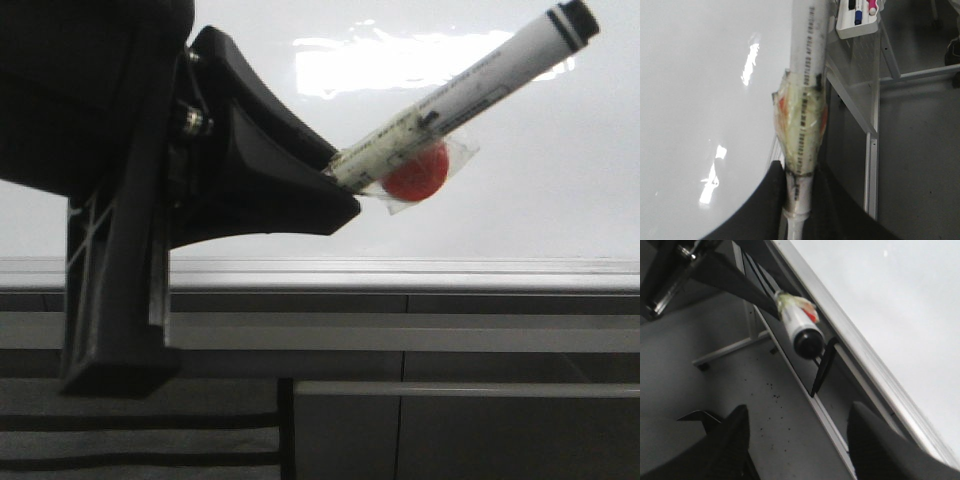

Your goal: Write number 0 on whiteboard

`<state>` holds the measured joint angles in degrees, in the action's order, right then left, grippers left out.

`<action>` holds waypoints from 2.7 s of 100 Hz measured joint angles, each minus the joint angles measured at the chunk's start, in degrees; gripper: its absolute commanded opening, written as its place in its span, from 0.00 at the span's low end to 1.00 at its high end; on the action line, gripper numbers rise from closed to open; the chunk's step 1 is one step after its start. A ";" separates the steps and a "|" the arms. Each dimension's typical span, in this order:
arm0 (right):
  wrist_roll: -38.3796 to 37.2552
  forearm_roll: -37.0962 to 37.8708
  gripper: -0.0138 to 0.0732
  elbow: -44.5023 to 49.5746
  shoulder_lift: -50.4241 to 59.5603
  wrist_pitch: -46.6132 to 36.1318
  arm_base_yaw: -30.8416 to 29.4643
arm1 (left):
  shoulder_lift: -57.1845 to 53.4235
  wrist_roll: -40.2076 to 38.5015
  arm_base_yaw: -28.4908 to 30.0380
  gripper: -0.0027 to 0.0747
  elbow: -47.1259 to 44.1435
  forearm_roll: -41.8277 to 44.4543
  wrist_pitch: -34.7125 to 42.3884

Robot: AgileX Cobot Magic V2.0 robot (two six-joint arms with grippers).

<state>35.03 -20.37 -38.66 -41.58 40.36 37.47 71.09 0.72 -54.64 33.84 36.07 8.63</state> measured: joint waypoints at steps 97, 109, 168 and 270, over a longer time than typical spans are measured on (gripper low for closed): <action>0.20 -2.61 0.60 0.00 -5.88 -13.42 5.37 | 0.00 0.00 -0.12 0.01 1.21 4.04 0.50; 0.20 -2.73 0.60 0.00 -5.88 -13.95 5.37 | 0.00 0.00 -0.12 0.01 1.21 4.47 0.09; 0.25 -3.59 0.60 0.00 -5.88 -12.04 5.37 | 2.08 0.00 -0.12 0.01 1.69 4.50 3.40; 0.37 -2.40 0.07 0.00 -5.88 -11.90 5.37 | 2.08 0.30 -0.12 0.01 1.69 4.71 3.22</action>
<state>35.40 -22.77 -38.66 -47.46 28.47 42.83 73.17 1.03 -54.76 35.53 40.78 11.85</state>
